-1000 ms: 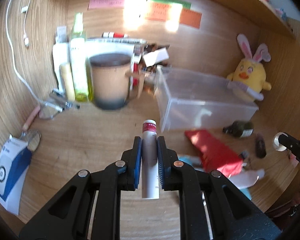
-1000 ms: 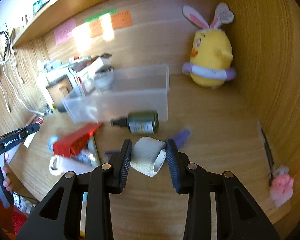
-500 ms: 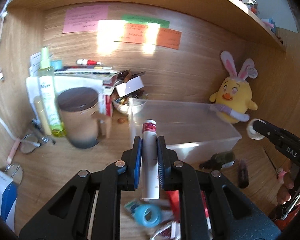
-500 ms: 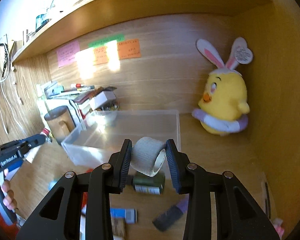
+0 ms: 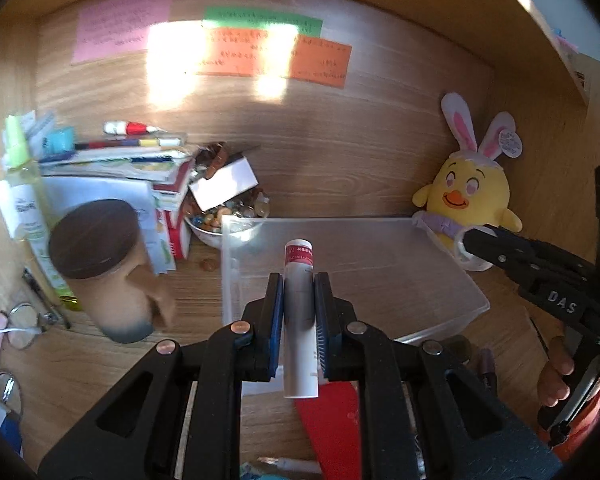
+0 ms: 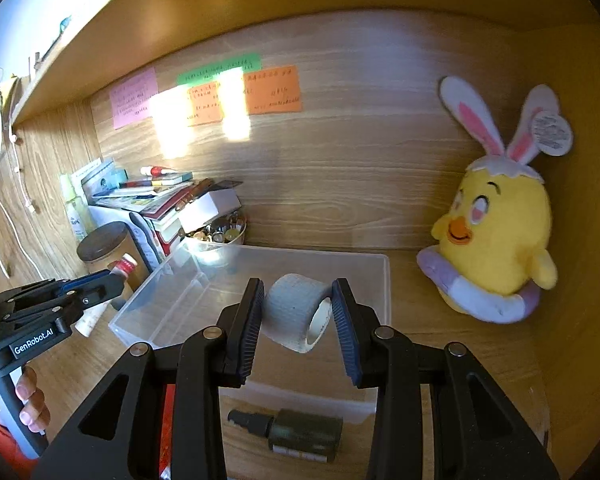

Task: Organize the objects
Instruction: 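Carry the tape roll and lip balm tube into the clear box and release both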

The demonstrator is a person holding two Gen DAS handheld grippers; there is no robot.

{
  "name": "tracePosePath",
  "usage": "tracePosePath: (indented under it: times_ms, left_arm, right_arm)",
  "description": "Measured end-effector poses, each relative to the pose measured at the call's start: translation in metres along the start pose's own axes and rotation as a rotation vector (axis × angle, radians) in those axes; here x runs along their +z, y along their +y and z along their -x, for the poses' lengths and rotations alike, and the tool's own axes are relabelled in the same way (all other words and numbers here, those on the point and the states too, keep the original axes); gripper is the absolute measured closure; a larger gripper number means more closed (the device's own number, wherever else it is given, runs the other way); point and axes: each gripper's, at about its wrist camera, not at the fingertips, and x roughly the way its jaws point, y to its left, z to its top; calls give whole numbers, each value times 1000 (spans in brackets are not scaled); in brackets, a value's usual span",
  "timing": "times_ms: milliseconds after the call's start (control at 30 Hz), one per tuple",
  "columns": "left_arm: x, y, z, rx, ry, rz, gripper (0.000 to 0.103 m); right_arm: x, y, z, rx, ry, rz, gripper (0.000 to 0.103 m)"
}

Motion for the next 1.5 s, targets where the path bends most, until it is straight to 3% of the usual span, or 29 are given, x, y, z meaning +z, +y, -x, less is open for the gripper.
tracePosePath:
  times_ms: [433, 733, 1133, 1233, 1300, 1500]
  left_arm:
    - [6, 0, -65, -16, 165, -26, 88]
    - [-2, -2, -82, 25, 180, -69, 88]
    - [0, -4, -73, 7, 167, -79, 88]
    - [3, -5, -65, 8, 150, -75, 79]
    - [4, -5, -60, 6, 140, -70, 66]
    - [4, -7, -33, 5, 99, -72, 37]
  right_arm:
    - [-7, 4, -63, -2, 157, 65, 71]
    - [-17, 10, -84, -40, 223, 141, 71]
    - [-19, 12, -93, -44, 268, 128, 68]
    - [-19, 12, -90, -45, 264, 127, 62]
    - [-18, 13, -86, -53, 252, 129, 52]
    - [-11, 13, -64, -67, 208, 119, 34]
